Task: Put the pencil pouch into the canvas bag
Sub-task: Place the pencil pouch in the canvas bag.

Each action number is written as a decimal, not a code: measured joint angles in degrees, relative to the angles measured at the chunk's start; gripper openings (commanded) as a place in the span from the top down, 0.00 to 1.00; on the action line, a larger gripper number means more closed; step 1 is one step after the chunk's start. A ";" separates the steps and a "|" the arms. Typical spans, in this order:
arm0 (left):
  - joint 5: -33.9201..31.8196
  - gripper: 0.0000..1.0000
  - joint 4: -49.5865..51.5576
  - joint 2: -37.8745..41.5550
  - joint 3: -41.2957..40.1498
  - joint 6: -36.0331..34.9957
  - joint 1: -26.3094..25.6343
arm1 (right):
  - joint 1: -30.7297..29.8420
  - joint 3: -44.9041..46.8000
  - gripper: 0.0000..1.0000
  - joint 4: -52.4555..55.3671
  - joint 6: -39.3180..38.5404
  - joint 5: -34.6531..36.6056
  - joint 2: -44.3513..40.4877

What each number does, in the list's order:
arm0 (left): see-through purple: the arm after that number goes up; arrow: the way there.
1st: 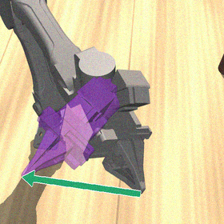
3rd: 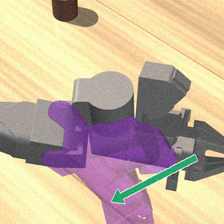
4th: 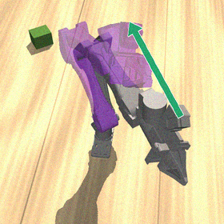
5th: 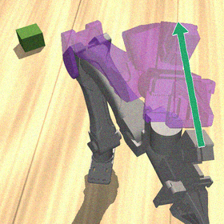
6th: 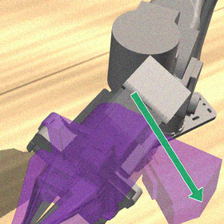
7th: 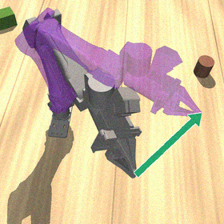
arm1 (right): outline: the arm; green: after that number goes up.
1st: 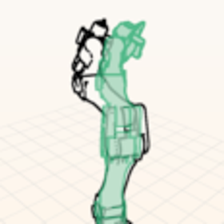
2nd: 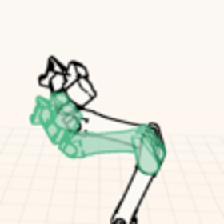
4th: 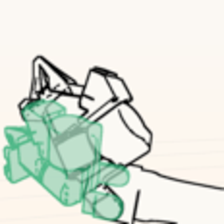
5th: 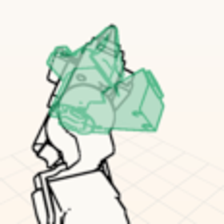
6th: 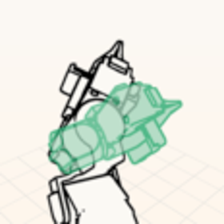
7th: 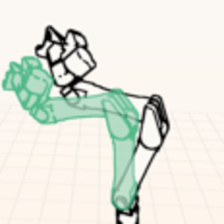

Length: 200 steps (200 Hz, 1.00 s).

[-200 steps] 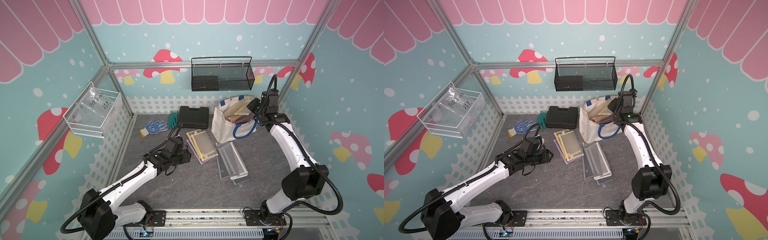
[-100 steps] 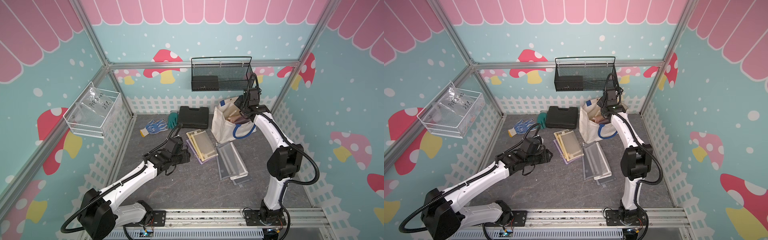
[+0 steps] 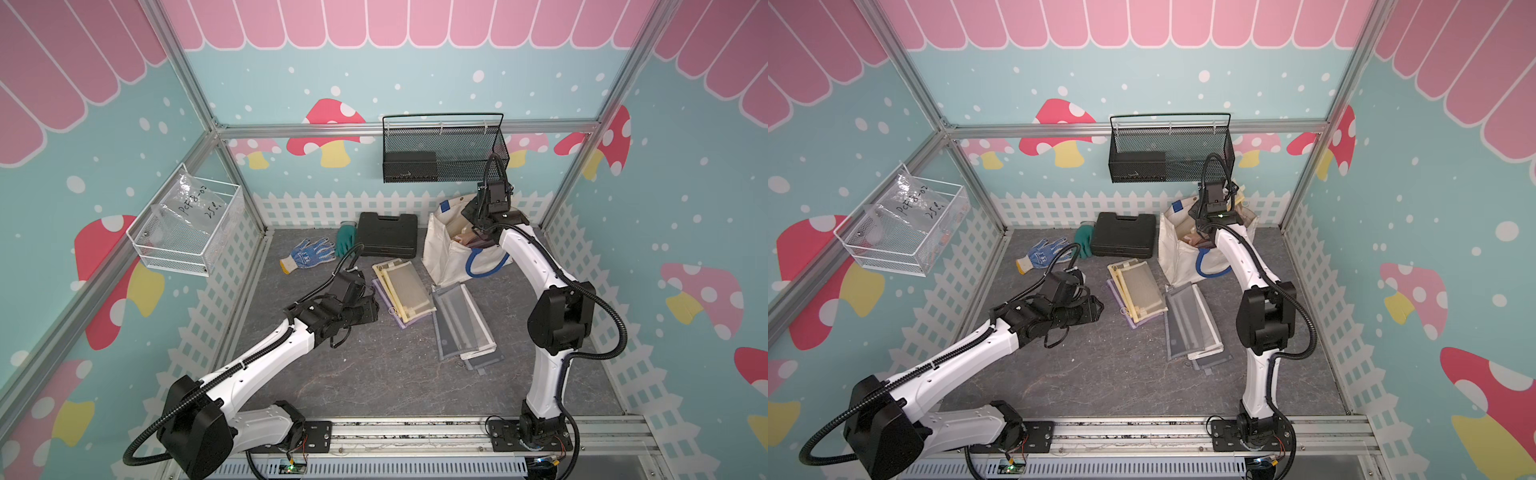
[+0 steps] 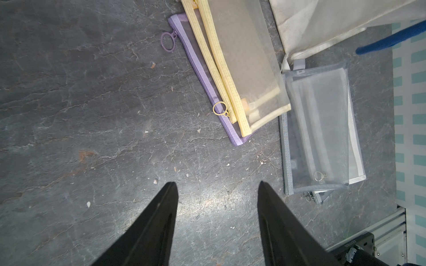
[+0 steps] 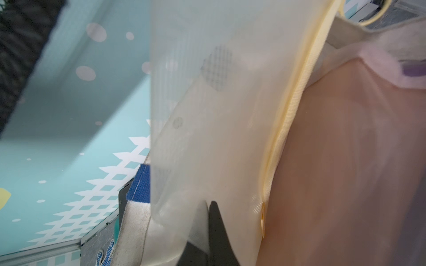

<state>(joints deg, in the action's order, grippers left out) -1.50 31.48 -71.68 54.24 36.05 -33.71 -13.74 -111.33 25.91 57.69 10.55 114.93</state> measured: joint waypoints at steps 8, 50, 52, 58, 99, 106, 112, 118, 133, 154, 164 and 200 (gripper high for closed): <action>0.02 0.42 0.02 -0.33 0.20 -0.11 0.00 | -0.52 0.59 1.00 -0.50 0.46 -0.61 -0.11; 0.11 0.42 -0.07 -0.52 0.44 0.07 0.00 | -1.66 5.49 1.00 -1.92 3.04 -3.13 -1.11; 0.11 0.42 -0.09 -0.52 0.44 0.15 0.00 | -1.64 5.55 1.00 -1.92 3.04 -3.15 -1.11; 0.09 0.42 -0.15 -0.42 0.44 0.20 0.00 | -1.64 5.77 1.00 -1.97 3.19 -3.37 -1.11; -0.07 0.42 -1.62 1.92 -0.87 1.22 0.00 | -1.36 5.35 0.77 -1.38 2.05 -2.86 -1.14; -0.09 0.42 -1.62 2.36 -1.20 1.25 0.00 | -1.36 4.94 0.71 -0.90 1.38 -2.62 -1.14; -0.09 0.42 -1.57 2.69 -1.40 1.27 0.00 | -1.36 4.61 0.66 -0.74 1.05 -2.43 -1.16; -0.11 0.42 -1.55 2.93 -1.46 1.27 0.00 | -1.36 4.31 0.61 -0.63 0.35 -2.36 -1.29; -0.35 0.42 -1.55 3.34 -1.49 1.25 0.00 | -1.36 3.61 0.52 -0.28 -1.97 -2.43 -1.99; -0.50 0.42 -1.46 3.78 -1.49 1.22 0.04 | -1.29 2.89 0.43 -0.11 -5.16 -2.86 -4.07; -0.57 0.42 -1.27 3.80 -1.49 1.22 0.07 | -1.27 2.82 0.41 0.11 -6.56 -3.08 -5.51; -0.90 0.41 -0.46 3.89 -1.49 1.22 0.22 | -1.25 2.80 0.40 0.79 -12.74 -5.51 -10.73</action>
<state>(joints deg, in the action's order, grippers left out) -2.39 31.03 -67.79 52.75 37.28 -33.50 -14.98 -108.53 26.70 44.95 5.04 104.20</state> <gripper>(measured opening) 0.583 0.601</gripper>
